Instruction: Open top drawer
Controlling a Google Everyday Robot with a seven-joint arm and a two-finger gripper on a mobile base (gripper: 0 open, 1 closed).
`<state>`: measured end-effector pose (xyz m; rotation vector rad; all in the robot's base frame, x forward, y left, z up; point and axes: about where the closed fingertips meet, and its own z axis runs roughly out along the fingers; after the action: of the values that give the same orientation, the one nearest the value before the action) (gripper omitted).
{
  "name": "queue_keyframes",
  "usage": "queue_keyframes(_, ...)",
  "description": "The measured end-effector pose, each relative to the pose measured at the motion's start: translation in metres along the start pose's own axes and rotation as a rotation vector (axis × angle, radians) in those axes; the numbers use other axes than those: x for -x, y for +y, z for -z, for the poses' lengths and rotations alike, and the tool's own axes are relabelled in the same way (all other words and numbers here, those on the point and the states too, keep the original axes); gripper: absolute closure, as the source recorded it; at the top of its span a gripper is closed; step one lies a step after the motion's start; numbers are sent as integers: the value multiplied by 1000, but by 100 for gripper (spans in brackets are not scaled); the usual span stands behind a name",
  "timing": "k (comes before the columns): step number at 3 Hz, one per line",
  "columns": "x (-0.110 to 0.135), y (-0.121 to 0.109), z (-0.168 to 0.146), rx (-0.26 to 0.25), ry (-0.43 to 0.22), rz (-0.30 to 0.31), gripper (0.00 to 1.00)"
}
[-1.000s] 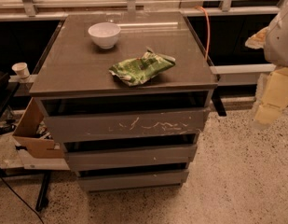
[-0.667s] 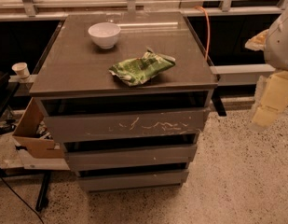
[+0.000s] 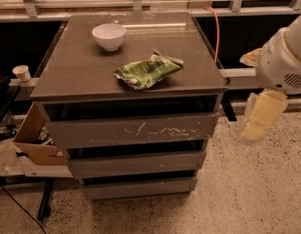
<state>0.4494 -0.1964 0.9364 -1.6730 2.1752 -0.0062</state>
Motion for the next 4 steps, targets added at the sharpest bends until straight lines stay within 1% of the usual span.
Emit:
queue_keyframes(1, 6, 0, -44, 3, -27, -1, 0)
queue_keyframes(2, 9, 2, -82, 16, -30, 4, 0)
queue_keyframes(3, 15, 15, -136, 54, -35, 8, 0)
queue_keyframes(4, 15, 15, -136, 54, -35, 8, 0)
